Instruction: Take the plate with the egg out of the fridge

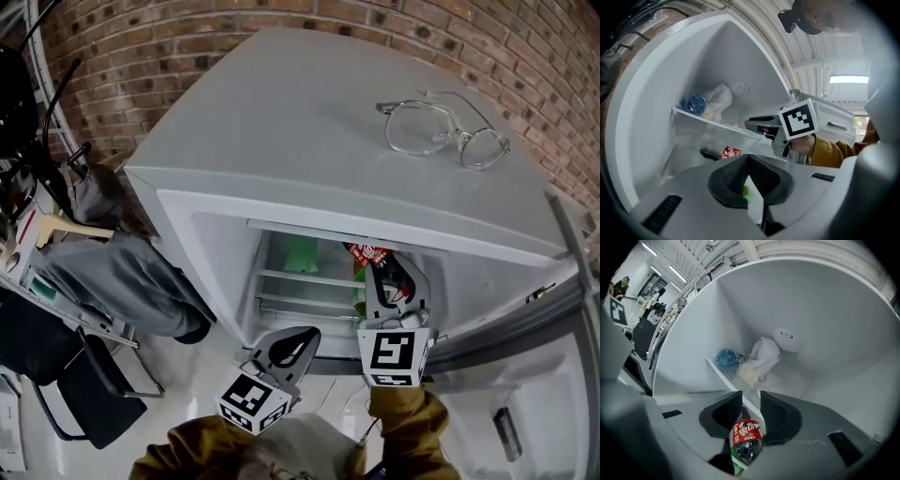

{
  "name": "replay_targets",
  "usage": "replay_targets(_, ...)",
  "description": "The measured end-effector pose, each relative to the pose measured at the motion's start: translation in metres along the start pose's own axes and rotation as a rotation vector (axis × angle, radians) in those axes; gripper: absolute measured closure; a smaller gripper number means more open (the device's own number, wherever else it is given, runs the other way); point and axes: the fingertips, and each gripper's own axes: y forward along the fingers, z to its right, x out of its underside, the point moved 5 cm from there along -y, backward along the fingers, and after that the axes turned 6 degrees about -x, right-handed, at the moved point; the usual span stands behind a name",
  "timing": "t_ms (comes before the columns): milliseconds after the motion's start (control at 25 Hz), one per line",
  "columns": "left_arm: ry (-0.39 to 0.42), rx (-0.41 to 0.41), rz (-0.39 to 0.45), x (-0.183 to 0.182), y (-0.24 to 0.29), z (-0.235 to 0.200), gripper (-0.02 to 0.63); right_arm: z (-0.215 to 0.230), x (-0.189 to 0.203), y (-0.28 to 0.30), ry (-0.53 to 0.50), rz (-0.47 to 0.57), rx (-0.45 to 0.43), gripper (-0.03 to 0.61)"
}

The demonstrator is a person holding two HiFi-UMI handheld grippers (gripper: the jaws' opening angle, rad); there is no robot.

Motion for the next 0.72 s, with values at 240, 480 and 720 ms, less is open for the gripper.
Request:
replay_targets(240, 0.002, 0.001, -0.007, 0.003, 0.002, -0.001, 0.606, 0.005, -0.001, 0.013, -0.086, -0.049, -0.009, 0.477)
replay_targets(480, 0.002, 0.013, 0.013, -0.001, 0.007, 0.002, 0.606, 0.017, 0.001, 0.025, -0.235, -0.121, 0.007, 0.477)
replay_targets(720, -0.003, 0.006, 0.018, -0.003, 0.006, 0.001, 0.606, 0.029, 0.006, 0.039, -0.350, -0.209, 0.007, 0.477)
